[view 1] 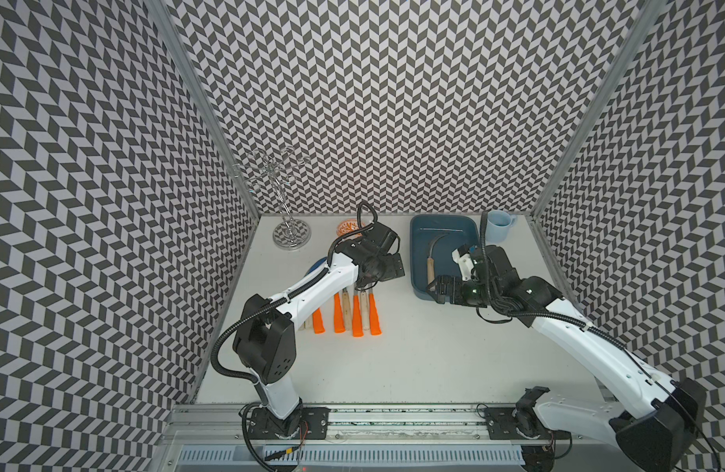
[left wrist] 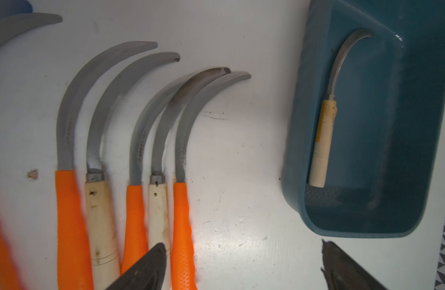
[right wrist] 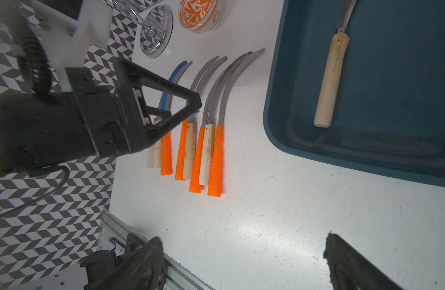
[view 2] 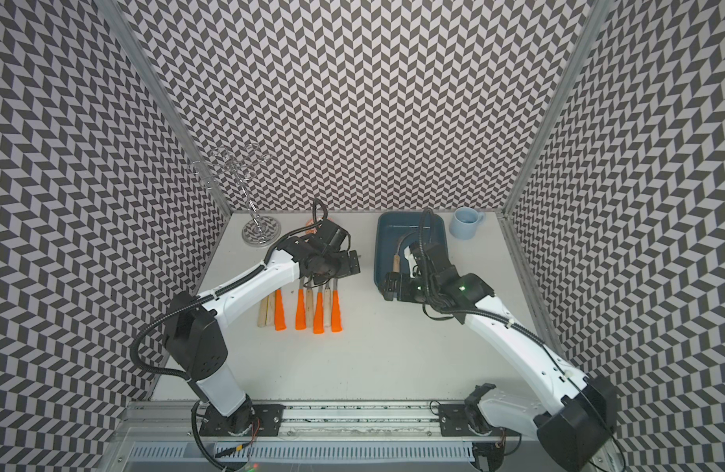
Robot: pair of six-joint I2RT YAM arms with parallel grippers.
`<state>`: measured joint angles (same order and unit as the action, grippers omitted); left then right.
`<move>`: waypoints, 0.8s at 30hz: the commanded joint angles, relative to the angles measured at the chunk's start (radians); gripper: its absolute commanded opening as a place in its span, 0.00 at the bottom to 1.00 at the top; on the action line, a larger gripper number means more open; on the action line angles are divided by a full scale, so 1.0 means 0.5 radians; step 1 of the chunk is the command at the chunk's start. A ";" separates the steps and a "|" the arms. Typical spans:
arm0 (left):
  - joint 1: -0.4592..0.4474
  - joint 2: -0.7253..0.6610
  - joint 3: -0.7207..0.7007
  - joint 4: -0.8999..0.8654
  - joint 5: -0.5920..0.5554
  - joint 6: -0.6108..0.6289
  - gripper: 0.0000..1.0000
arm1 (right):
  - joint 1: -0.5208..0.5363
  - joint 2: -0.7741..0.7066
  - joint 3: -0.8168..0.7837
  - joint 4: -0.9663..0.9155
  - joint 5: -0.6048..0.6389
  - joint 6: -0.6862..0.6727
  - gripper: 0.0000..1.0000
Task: Put small sickles into storage boxes
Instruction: Pick up the sickle at the center of the board.
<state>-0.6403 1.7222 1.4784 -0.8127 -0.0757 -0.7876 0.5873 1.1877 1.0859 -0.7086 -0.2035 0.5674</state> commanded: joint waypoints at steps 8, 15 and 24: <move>0.052 -0.208 -0.385 -0.028 -0.239 -0.063 0.84 | 0.263 -0.001 -0.142 0.226 0.107 0.209 0.99; 0.084 -0.279 -0.633 0.052 -0.244 -0.016 0.62 | 0.341 0.021 -0.158 0.259 0.140 0.265 0.99; 0.081 -0.241 -0.716 0.104 -0.224 0.079 0.33 | 0.392 0.004 -0.226 0.273 0.161 0.313 0.99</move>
<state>-0.6003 1.6028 1.1225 -0.7914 -0.1680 -0.7586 0.7727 1.1942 0.9897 -0.6117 -0.1452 0.7017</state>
